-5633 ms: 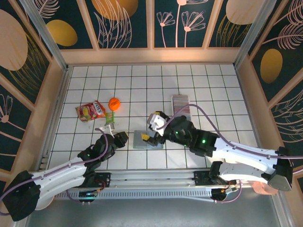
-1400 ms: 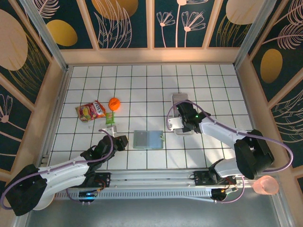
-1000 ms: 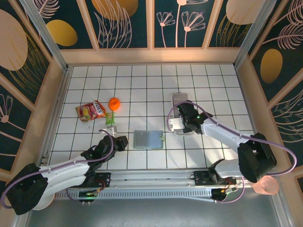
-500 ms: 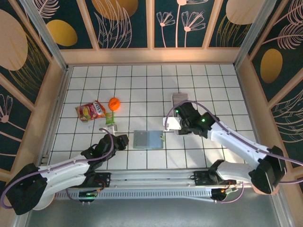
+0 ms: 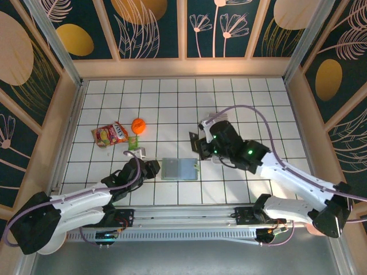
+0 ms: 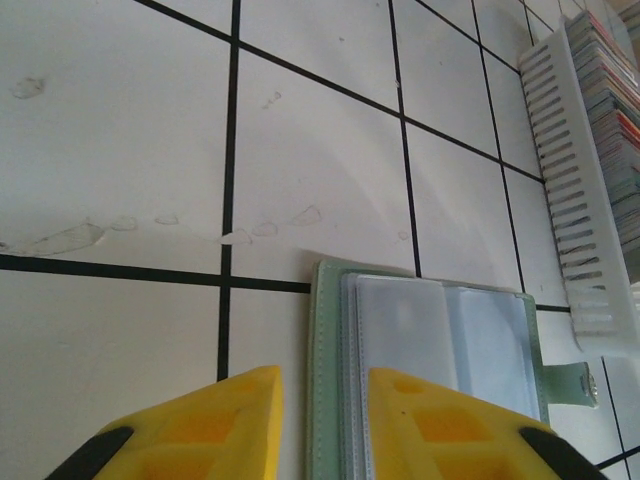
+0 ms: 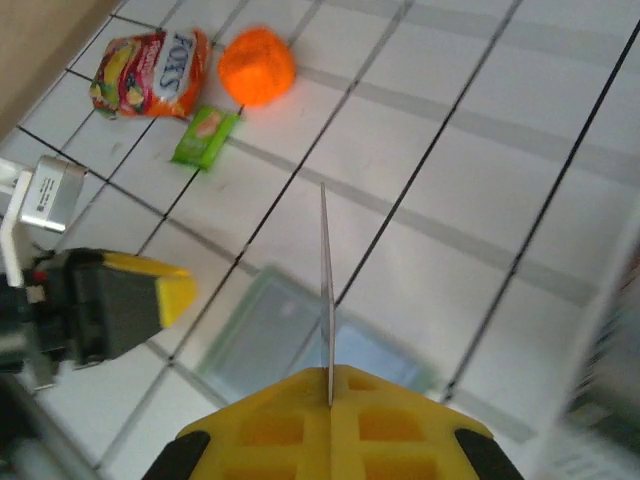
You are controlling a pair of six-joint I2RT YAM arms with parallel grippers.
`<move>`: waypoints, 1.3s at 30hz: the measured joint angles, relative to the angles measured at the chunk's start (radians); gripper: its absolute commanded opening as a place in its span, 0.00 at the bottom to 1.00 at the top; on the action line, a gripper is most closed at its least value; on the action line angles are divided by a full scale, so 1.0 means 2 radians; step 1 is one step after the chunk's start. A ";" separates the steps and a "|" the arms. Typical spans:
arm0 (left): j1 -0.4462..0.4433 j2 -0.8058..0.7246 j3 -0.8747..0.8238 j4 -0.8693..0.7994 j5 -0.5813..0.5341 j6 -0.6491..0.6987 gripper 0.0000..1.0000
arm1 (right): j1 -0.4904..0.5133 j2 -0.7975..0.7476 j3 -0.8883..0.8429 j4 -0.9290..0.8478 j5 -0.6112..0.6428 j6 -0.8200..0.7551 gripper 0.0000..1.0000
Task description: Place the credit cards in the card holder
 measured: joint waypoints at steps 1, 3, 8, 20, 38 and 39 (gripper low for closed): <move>0.000 0.008 0.004 0.002 0.005 -0.001 0.24 | 0.001 0.003 -0.031 0.021 -0.015 0.046 0.00; 0.000 0.026 0.012 0.004 0.016 -0.001 0.22 | 0.007 0.008 -0.077 0.049 -0.033 0.111 0.00; 0.000 0.067 0.036 0.007 0.035 -0.001 0.15 | 0.017 0.020 -0.147 0.116 -0.052 0.219 0.00; 0.000 0.131 0.056 0.009 0.036 -0.001 0.00 | 0.016 0.128 -0.141 0.219 -0.078 0.279 0.00; 0.000 0.138 0.047 0.010 0.025 -0.001 0.00 | 0.017 0.168 -0.140 0.269 -0.096 0.300 0.00; 0.000 0.139 0.047 0.010 0.025 -0.001 0.00 | 0.017 0.168 -0.141 0.270 -0.096 0.300 0.00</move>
